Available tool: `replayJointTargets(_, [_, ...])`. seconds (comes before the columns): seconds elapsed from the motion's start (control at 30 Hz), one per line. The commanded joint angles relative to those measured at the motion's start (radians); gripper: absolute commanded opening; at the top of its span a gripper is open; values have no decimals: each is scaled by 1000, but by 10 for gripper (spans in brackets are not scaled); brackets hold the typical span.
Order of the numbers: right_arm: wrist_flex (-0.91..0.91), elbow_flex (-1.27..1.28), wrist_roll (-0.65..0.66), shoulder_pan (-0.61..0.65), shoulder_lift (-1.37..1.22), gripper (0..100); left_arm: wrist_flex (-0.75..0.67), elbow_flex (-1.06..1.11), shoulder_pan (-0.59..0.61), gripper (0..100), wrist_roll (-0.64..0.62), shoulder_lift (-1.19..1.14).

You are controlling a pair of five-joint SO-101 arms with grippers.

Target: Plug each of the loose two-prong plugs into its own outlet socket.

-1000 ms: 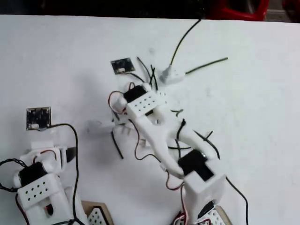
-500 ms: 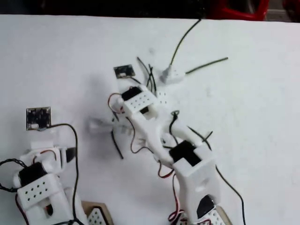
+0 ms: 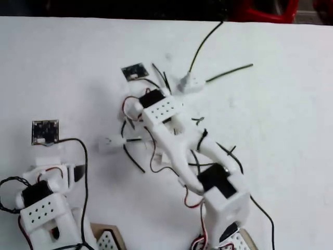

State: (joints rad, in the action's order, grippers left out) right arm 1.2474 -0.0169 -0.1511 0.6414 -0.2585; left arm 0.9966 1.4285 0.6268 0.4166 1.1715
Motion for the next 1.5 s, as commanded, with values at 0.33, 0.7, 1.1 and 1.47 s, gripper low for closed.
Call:
replayJointTargets(0.33, [236, -25, 133, -171, 363, 17, -28, -5, 4, 328, 12, 18])
replayJointTargets(0.7, [343, 21, 367, -568, 469, 17, -28, -5, 4, 328, 12, 18])
replayJointTargets(1.1, [-153, 548, 726, -796, 466, 18, -28, -3, 4, 328, 12, 18])
replayJointTargets(1.47, [-67, 559, 736, -829, 492, 156, -28, 0, -24, 328, 12, 18])
